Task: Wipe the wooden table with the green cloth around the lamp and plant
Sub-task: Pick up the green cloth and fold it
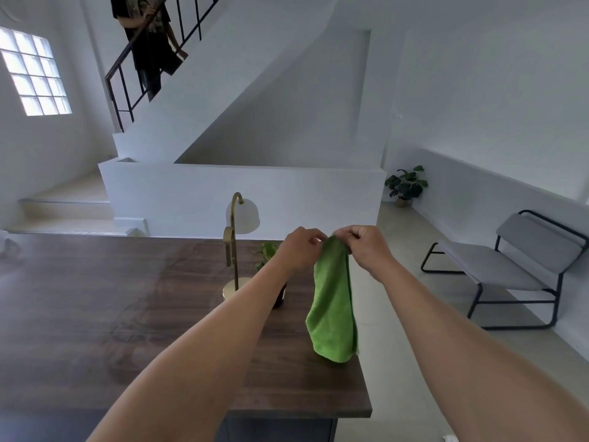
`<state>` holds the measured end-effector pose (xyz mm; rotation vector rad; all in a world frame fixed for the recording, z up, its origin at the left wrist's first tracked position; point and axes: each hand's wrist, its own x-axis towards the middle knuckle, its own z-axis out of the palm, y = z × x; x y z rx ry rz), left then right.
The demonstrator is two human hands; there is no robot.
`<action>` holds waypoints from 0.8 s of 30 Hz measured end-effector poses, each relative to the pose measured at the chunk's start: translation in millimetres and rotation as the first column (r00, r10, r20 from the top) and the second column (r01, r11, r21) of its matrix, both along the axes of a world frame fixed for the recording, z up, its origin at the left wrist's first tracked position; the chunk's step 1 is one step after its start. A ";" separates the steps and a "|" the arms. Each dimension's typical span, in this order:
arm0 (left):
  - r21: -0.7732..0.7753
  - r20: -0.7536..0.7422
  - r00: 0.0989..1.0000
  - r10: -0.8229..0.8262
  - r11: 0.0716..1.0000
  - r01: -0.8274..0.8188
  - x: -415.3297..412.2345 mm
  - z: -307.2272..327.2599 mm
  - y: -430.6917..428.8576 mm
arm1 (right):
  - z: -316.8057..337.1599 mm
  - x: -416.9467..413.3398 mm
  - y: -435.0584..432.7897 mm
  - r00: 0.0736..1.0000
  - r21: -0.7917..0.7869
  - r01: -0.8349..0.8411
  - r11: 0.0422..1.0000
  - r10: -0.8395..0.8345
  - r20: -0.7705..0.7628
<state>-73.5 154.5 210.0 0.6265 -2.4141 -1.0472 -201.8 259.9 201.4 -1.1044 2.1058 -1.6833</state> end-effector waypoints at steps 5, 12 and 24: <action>-0.132 0.054 0.997 -0.063 0.989 0.070 -0.2 -10.7 -4.9 | 12.1 -15.7 3.3 1.000 -0.010 -0.008 1.000 0.008 0.019; -0.002 -0.059 0.974 -0.217 0.976 0.217 0.3 1.6 3.8 | 5.9 -33.8 14.7 1.000 0.087 0.009 0.996 -0.007 -0.025; -0.243 0.429 0.884 -0.185 0.919 0.311 7.6 4.8 -11.7 | -1.8 -43.9 24.8 1.000 0.124 0.013 0.992 -0.013 -0.001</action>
